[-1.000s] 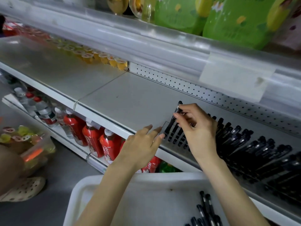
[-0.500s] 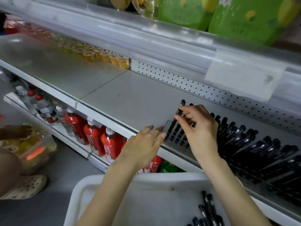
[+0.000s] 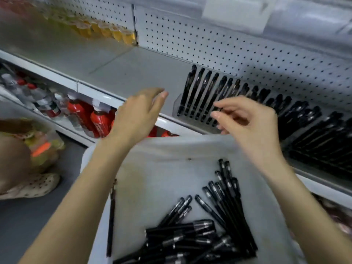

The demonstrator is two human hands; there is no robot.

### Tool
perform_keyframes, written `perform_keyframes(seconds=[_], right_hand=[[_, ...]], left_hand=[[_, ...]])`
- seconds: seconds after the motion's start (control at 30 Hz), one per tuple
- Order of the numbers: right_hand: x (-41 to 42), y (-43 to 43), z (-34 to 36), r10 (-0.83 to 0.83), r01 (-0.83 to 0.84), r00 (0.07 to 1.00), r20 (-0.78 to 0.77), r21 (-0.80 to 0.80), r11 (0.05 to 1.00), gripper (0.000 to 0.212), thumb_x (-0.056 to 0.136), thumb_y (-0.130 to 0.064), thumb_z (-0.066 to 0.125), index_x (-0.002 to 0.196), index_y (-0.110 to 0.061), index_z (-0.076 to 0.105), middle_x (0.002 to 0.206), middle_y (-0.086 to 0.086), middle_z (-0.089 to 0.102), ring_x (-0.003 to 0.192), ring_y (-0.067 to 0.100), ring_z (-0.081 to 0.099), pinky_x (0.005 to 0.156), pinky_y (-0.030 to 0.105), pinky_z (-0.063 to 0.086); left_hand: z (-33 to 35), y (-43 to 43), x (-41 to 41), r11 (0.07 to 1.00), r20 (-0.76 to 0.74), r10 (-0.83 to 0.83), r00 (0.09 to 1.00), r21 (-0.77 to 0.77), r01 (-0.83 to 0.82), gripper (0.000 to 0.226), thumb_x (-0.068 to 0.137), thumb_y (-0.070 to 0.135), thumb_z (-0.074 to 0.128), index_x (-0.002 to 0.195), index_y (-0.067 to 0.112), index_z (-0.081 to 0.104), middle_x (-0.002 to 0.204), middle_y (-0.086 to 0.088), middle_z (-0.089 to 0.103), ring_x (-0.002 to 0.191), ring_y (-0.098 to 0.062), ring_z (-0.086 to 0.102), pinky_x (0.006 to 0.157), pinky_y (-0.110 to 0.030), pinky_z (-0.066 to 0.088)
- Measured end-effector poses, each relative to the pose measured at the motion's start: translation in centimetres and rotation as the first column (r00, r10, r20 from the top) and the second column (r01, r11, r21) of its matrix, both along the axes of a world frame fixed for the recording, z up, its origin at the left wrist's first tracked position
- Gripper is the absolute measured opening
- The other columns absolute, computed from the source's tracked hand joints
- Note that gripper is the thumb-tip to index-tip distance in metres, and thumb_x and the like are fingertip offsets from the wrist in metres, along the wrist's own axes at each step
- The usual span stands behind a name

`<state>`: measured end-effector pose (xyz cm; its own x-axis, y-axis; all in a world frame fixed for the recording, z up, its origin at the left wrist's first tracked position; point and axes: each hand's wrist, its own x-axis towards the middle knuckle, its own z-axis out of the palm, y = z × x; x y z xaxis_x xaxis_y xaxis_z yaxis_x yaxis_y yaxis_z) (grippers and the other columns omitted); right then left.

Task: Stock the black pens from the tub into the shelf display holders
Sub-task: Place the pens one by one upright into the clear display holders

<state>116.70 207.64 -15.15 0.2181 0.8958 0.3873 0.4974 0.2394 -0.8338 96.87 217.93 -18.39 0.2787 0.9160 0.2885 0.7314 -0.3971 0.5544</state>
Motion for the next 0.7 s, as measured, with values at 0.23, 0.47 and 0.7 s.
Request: perform_keyframes(seconds=[0.23, 0.47, 0.7], right_hand=[[2.3, -8.7, -5.8, 0.064, -0.134, 0.980, -0.186, -0.396, 0.908, 0.017, 0.076, -0.002, 0.073, 0.086, -0.017, 0.071, 0.079, 0.006, 0.070, 0.071, 0.025, 0.067, 0.066, 0.029, 0.056], [1.1, -7.5, -11.1, 0.226, -0.229, 0.971, -0.073, -0.537, 0.812, 0.023, 0.072, -0.014, 0.079, 0.086, -0.026, 0.067, 0.092, 0.000, 0.070, 0.083, 0.020, 0.066, 0.078, 0.023, 0.052], [-0.5, -4.8, -13.8, 0.384, -0.247, 0.920, 0.083, -0.638, 0.730, 0.033, 0.072, -0.025, 0.080, 0.101, -0.017, 0.069, 0.095, -0.004, 0.062, 0.070, 0.001, 0.052, 0.065, 0.006, 0.038]], left_hand=[[-2.1, -7.1, -3.3, 0.995, -0.114, 0.060, 0.992, 0.089, -0.050, 0.062, 0.093, 0.055, 0.020, 0.127, 0.020, 0.057, 0.124, -0.007, 0.060, 0.121, -0.029, 0.048, 0.106, -0.049, 0.024], [-4.7, -9.9, -4.6, 0.982, -0.178, 0.173, 0.969, -0.041, -0.183, 0.069, 0.089, 0.062, 0.023, 0.146, 0.024, 0.033, 0.149, -0.008, 0.034, 0.139, -0.026, 0.024, 0.113, -0.046, 0.015], [-6.3, -10.3, -3.9, 0.981, -0.129, 0.169, 0.977, -0.074, -0.179, 0.069, 0.091, 0.063, 0.024, 0.148, 0.023, 0.028, 0.155, 0.000, 0.023, 0.144, -0.016, 0.012, 0.114, -0.039, 0.016]])
